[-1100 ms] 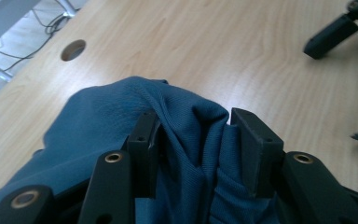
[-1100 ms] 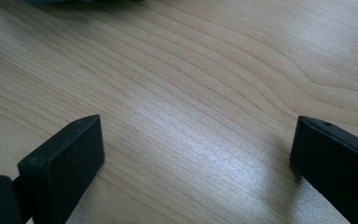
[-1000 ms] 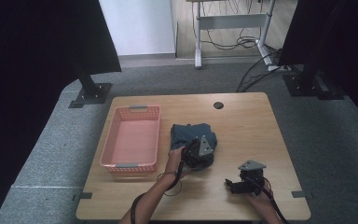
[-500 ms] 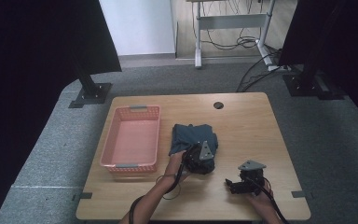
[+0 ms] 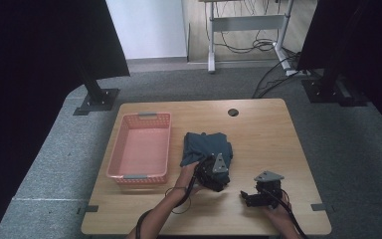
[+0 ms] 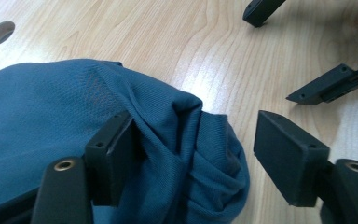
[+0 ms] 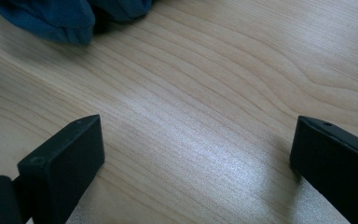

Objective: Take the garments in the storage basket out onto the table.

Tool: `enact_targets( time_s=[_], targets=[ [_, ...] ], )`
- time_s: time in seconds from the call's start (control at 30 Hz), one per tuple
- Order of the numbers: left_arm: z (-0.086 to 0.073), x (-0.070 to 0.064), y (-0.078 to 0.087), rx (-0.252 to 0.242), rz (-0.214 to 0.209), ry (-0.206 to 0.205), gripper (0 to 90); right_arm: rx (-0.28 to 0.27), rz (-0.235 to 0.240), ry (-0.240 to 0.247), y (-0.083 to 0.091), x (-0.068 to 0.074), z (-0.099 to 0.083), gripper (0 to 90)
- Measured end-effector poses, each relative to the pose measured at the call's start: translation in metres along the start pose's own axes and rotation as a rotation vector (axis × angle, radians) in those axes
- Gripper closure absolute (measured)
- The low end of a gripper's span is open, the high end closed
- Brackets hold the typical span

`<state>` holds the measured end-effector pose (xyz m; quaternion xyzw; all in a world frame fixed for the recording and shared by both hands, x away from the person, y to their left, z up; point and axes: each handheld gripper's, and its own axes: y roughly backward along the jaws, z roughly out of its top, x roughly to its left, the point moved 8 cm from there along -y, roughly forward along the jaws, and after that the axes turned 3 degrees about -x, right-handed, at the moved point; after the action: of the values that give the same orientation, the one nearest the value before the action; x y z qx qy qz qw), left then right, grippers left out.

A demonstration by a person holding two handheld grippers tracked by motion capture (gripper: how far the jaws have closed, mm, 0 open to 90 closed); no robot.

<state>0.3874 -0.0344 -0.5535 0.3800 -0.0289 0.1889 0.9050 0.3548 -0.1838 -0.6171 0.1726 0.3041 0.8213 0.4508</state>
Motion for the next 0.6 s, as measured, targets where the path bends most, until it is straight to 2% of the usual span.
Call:
enact_targets(
  time_s=[0.1, 0.23, 0.33, 0.43, 0.6],
  targets=[
    [0.001, 0.001, 0.002, -0.008, -0.009, 0.0, 21.8, 0.0, 0.0, 0.0, 0.0, 0.0, 0.0, 2.5],
    [0.009, 0.003, 0.012, -0.078, -0.027, 0.032, 16.5, 0.0, 0.0, 0.0, 0.0, 0.0, 0.0, 2.5],
    [0.011, 0.002, 0.015, -0.105, -0.039, 0.048, 14.2, 0.0, 0.0, 0.0, 0.0, 0.0, 0.0, 2.5],
    [0.013, 0.001, 0.015, -0.106, -0.04, 0.038, 12.8, 0.0, 0.0, 0.0, 0.0, 0.0, 0.0, 2.5],
    [0.012, 0.002, 0.016, -0.116, -0.032, 0.044, 12.7, 0.0, 0.0, 0.0, 0.0, 0.0, 0.0, 2.5]
  ],
)
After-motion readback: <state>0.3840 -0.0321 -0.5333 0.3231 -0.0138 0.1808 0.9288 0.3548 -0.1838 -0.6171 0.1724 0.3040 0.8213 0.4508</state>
